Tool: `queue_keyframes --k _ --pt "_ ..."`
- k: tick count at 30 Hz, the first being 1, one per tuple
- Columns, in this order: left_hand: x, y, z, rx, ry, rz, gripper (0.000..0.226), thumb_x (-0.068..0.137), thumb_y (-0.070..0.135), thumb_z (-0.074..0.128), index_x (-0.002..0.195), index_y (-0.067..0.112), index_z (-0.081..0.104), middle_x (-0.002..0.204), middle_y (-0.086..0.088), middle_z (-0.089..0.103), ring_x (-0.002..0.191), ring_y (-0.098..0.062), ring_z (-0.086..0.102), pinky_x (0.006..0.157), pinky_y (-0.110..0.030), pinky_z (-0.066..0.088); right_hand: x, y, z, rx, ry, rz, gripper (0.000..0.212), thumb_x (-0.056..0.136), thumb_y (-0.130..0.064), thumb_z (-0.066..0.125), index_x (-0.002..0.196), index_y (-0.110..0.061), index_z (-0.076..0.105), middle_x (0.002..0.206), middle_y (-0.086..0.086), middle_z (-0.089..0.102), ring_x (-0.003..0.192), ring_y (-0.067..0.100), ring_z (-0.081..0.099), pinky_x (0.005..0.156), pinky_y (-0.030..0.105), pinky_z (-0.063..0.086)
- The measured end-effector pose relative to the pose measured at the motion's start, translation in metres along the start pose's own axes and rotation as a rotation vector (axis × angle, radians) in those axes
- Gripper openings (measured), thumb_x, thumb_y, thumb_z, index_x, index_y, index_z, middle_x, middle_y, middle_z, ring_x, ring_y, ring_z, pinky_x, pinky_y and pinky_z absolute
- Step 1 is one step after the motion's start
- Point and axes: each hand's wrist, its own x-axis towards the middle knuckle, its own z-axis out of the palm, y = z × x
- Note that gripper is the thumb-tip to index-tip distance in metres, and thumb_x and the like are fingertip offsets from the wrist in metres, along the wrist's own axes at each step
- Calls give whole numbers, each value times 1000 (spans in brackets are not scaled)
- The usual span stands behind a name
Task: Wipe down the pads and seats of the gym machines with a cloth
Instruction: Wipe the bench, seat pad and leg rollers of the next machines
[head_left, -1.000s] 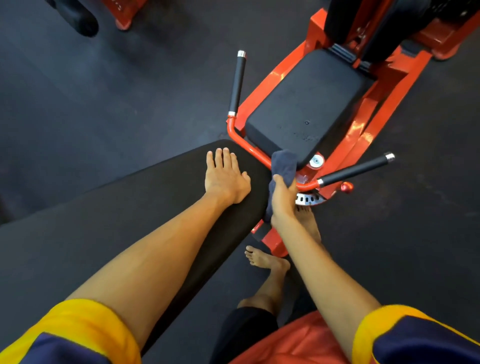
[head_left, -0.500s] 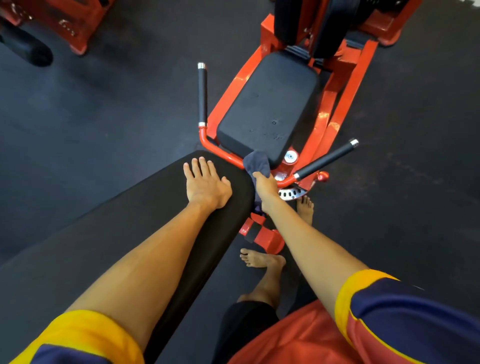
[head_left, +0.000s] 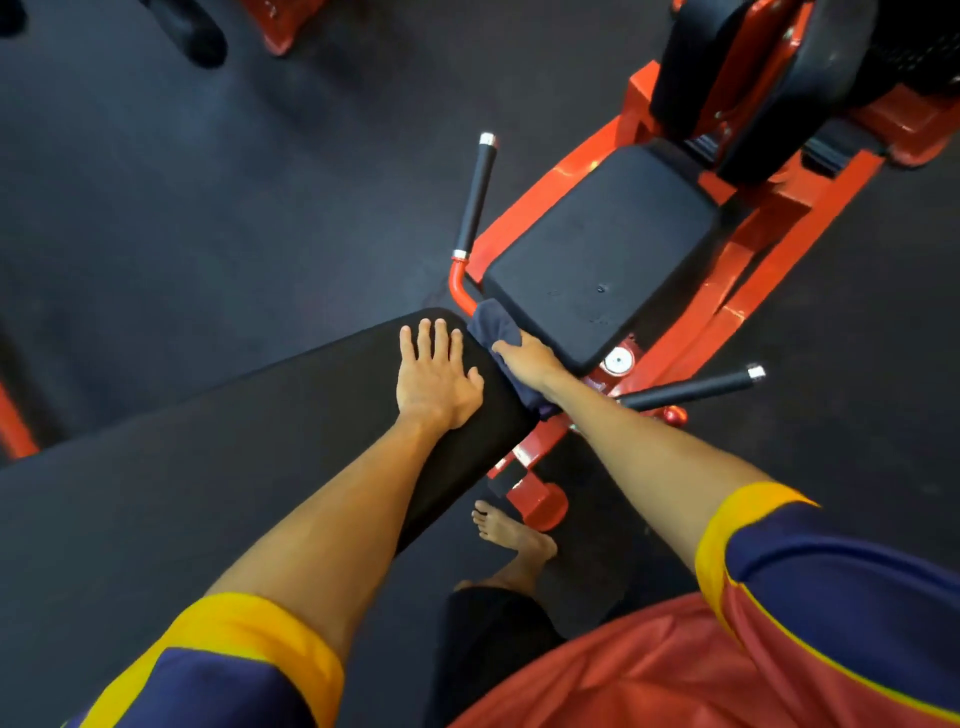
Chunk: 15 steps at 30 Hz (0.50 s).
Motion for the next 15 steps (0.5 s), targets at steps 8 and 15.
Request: queue_keyframes --k 8,15 --pt "-17 9 -23 -258 34 -157 60 104 37 34 156 7 29 166 -11 23 155 -28 9 126 -48 1 -29 -20 -53 -369 -111 -260 48 95 -44 49 140 -30 50 137 11 58 123 40 57 101 48 48" --pt "-14 45 -38 -301 104 -211 43 96 28 46 132 9 59 139 -11 52 134 -29 41 123 -46 19 -17 -41 -92 -859 -33 -547 58 95 -48 52 150 -33 42 139 10 49 128 37 50 104 50 40"
